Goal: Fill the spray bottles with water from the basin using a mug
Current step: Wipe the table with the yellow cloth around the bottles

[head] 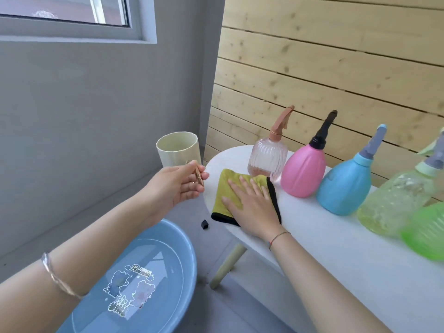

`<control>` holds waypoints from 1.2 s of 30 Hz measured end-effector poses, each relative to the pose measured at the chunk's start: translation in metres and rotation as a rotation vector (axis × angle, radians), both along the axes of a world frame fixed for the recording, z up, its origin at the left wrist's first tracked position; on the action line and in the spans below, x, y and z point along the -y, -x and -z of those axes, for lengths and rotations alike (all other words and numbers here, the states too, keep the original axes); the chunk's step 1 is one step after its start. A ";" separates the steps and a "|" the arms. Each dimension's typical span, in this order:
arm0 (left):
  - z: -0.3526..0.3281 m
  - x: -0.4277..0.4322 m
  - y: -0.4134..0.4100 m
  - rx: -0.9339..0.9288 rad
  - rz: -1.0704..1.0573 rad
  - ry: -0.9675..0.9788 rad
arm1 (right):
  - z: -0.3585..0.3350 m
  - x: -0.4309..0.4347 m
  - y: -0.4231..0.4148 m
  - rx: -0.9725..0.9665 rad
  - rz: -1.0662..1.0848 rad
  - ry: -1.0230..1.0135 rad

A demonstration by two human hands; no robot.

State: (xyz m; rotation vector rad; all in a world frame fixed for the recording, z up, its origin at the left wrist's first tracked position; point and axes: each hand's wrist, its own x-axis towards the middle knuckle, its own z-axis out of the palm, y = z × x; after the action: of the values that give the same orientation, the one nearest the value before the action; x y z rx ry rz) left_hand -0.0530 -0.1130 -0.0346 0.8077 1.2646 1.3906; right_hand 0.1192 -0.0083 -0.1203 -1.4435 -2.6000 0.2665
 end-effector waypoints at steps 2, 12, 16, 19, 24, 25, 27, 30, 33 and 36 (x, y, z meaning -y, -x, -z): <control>-0.002 -0.004 -0.022 0.013 0.025 -0.003 | 0.000 0.012 -0.032 0.014 0.011 0.005; 0.010 -0.021 -0.116 0.060 0.091 0.077 | -0.004 0.067 -0.180 0.036 0.230 0.029; 0.015 -0.023 -0.140 0.033 0.113 0.089 | -0.006 0.081 -0.206 0.060 0.286 0.025; 0.021 -0.024 -0.152 0.014 0.111 0.095 | -0.003 0.084 -0.214 0.048 0.288 0.016; 0.023 -0.026 -0.169 0.046 0.075 0.095 | -0.004 0.086 -0.215 0.042 0.317 0.024; 0.023 -0.026 -0.171 0.069 0.052 0.100 | -0.004 0.088 -0.217 0.048 0.320 0.021; 0.021 -0.024 -0.173 0.103 -0.026 0.122 | -0.004 0.092 -0.220 0.041 0.325 0.017; 0.019 -0.012 -0.181 0.051 -0.181 0.170 | -0.005 0.099 -0.232 0.031 0.335 0.021; 0.010 0.002 -0.204 -0.133 -0.207 0.024 | -0.006 0.106 -0.248 0.016 0.351 0.023; -0.006 -0.001 -0.241 -0.295 0.070 -0.161 | -0.003 0.111 -0.265 -0.010 0.367 0.014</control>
State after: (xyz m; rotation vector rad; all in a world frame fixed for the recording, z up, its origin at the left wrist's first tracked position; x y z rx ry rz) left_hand 0.1885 -0.1119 -0.0285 1.1918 1.3428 1.3639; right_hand 0.3847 -0.1195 -0.1169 -1.8764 -2.2687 0.2428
